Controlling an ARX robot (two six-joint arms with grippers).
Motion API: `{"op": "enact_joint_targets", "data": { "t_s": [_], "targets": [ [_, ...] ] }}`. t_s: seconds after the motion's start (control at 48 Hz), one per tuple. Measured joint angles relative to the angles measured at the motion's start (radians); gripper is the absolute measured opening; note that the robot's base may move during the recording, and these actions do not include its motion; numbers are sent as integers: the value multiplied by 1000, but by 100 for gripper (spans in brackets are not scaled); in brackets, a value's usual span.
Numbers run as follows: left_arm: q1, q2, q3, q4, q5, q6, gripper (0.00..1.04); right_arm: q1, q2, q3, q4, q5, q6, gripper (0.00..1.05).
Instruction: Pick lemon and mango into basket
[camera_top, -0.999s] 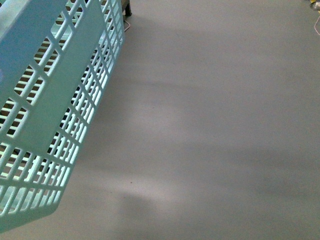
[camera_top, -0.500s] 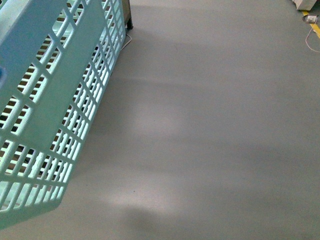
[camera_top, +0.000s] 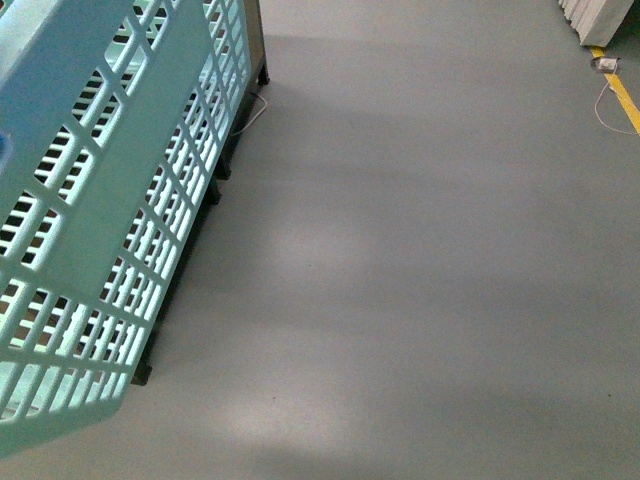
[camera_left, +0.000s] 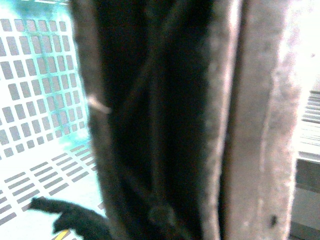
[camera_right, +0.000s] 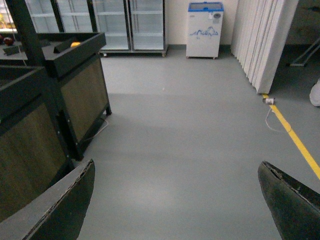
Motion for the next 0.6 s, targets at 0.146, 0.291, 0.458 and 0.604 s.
{"op": "enact_joint_targets", "data": {
  "t_s": [0.146,0.291,0.458,0.604],
  "targets": [
    [0,0,0,0,0,0,14,0,0,0,0,0,0,96],
    [0,0,0,0,0,0,14,0,0,0,0,0,0,96],
    [0,0,0,0,0,0,14,0,0,0,1,-1,0,96],
    [0,0,0,0,1,-2,14,0,0,0,1,3,0,96]
  ]
}}
